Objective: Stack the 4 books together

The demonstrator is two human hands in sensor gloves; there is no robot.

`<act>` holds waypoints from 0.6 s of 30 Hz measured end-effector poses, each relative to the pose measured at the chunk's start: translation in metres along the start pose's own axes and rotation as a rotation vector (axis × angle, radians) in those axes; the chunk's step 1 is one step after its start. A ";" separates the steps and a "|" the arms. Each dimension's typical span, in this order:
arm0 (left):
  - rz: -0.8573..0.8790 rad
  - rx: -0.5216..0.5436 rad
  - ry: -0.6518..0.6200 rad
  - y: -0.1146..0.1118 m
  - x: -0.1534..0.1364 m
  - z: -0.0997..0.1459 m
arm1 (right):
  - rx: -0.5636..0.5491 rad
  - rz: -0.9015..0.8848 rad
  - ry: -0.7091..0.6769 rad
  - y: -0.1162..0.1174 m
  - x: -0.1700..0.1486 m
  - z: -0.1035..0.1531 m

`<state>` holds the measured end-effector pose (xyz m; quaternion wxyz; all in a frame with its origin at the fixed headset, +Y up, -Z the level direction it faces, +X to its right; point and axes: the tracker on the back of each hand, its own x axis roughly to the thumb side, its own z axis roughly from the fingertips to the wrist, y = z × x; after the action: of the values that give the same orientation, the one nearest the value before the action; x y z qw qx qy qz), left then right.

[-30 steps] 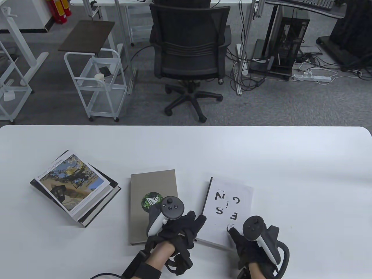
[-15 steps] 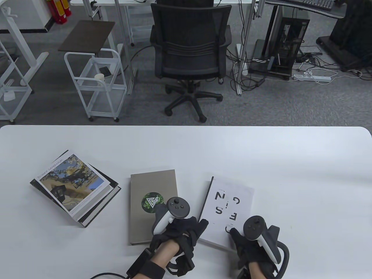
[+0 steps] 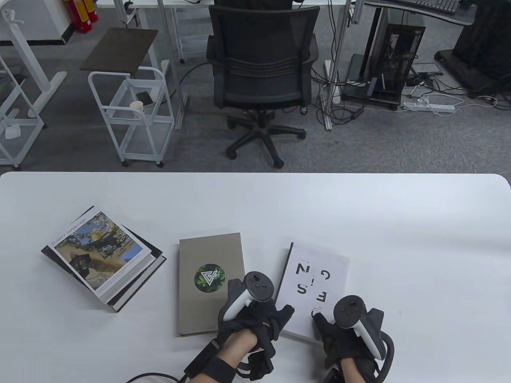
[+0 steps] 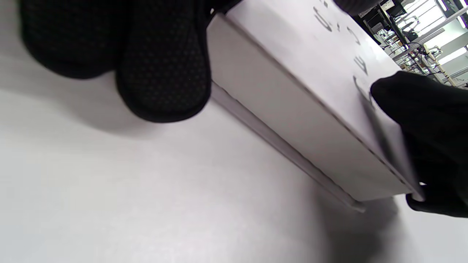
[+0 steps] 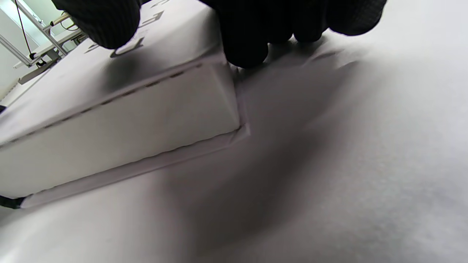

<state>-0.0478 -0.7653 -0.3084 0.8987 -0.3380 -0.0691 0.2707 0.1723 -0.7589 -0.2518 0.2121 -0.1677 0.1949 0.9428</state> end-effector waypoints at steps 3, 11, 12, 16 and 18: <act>0.034 0.024 -0.016 0.001 -0.001 0.002 | 0.002 -0.014 0.000 0.001 0.000 -0.002; 0.240 0.015 -0.059 0.000 -0.010 0.005 | 0.013 -0.055 -0.010 0.001 0.000 -0.003; 0.242 0.004 -0.060 -0.001 -0.010 0.005 | 0.014 -0.057 -0.012 0.001 0.000 -0.003; 0.234 -0.037 -0.050 -0.006 -0.005 0.005 | 0.016 -0.070 -0.011 0.001 0.000 -0.003; 0.212 -0.028 -0.055 -0.007 -0.005 0.007 | 0.016 -0.090 -0.006 0.000 -0.002 -0.003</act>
<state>-0.0509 -0.7681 -0.2985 0.8579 -0.3487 -0.0613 0.3724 0.1742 -0.7609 -0.2535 0.2563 -0.1720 0.1940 0.9312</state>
